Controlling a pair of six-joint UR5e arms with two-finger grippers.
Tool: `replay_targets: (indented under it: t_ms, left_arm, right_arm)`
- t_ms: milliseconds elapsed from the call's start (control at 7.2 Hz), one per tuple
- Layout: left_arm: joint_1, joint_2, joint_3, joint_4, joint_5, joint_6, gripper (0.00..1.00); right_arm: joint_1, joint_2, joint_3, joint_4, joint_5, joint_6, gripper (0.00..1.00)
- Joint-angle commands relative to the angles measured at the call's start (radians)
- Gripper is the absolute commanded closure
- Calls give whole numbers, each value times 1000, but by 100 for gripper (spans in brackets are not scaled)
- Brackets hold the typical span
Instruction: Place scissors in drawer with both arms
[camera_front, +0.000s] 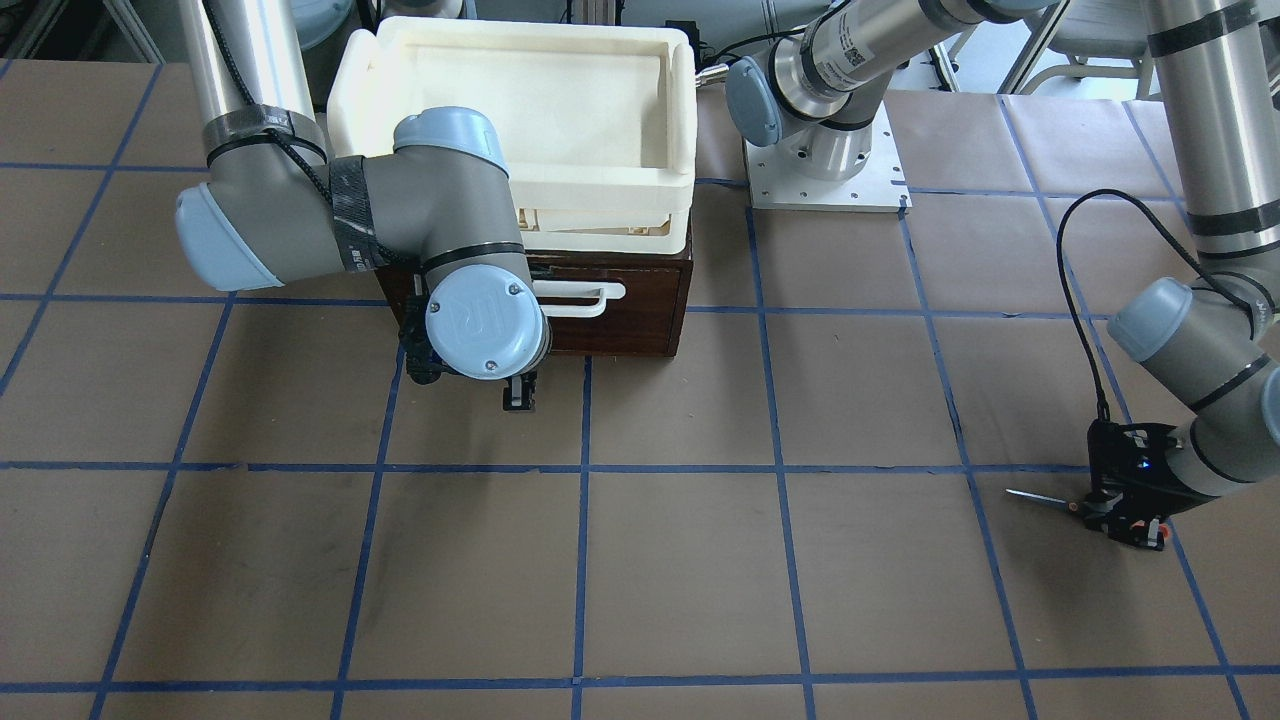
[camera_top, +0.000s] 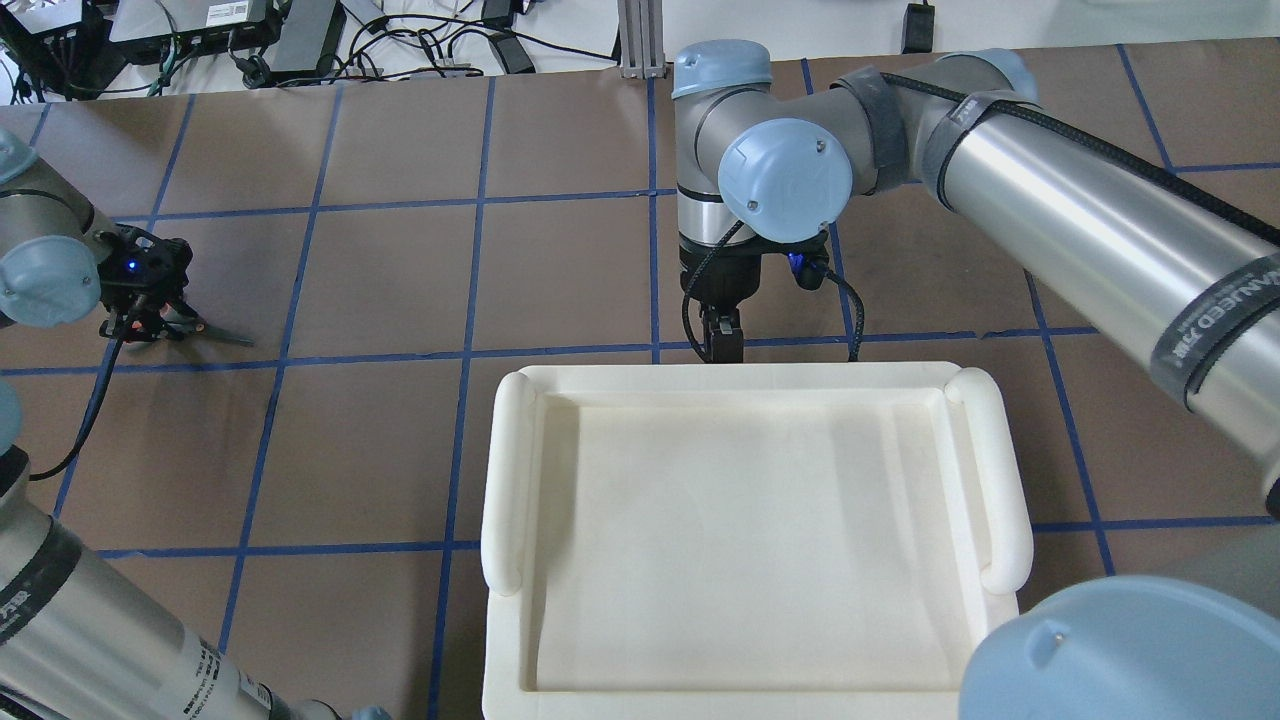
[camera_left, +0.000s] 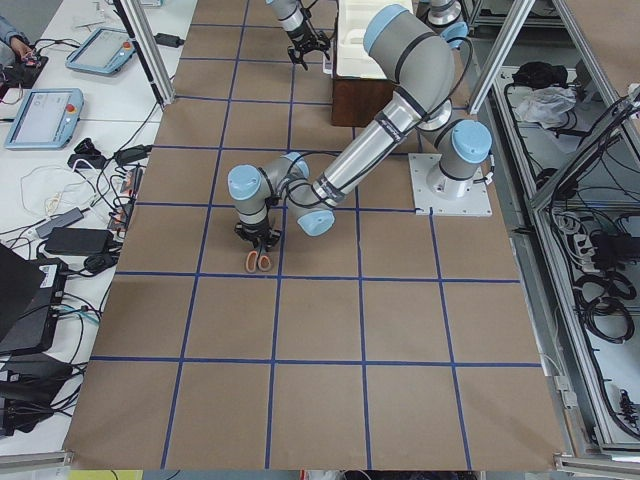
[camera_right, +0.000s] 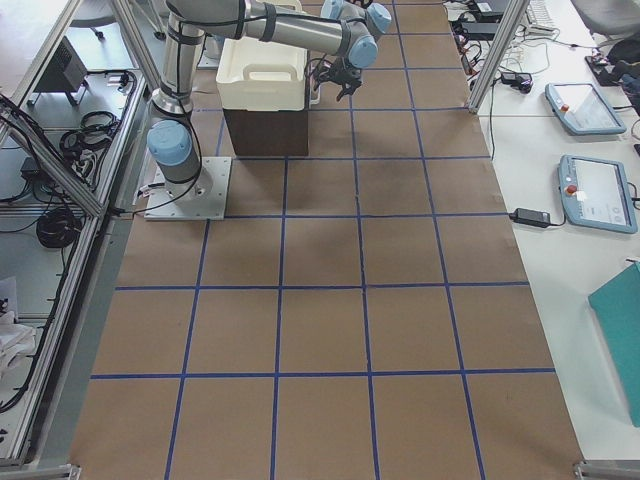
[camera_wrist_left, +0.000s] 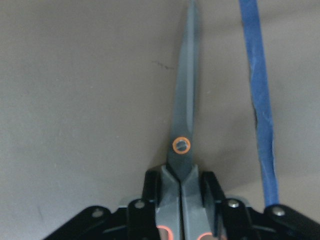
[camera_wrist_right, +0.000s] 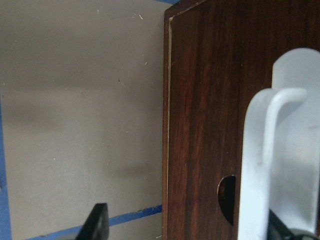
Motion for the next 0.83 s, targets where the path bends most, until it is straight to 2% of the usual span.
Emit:
replay_targets:
  t_ms: [0,278,556,694]
  left_arm:
    - [0,0,0,1,2,6,88]
    - [-1,7,1,7,-6,6,94]
    - [-17,38,1,-9,-22,-5,100]
    - [-21,61,3,-14,-47,-19,100]
  right_arm:
    - [2,5,6,-2,0,0,0]
    - [3,5,5,-17,-1,-15,0]
    - [3,3,3,-150,-7,-20,0]
    - [3,3,-3,-169,-14,-63,0]
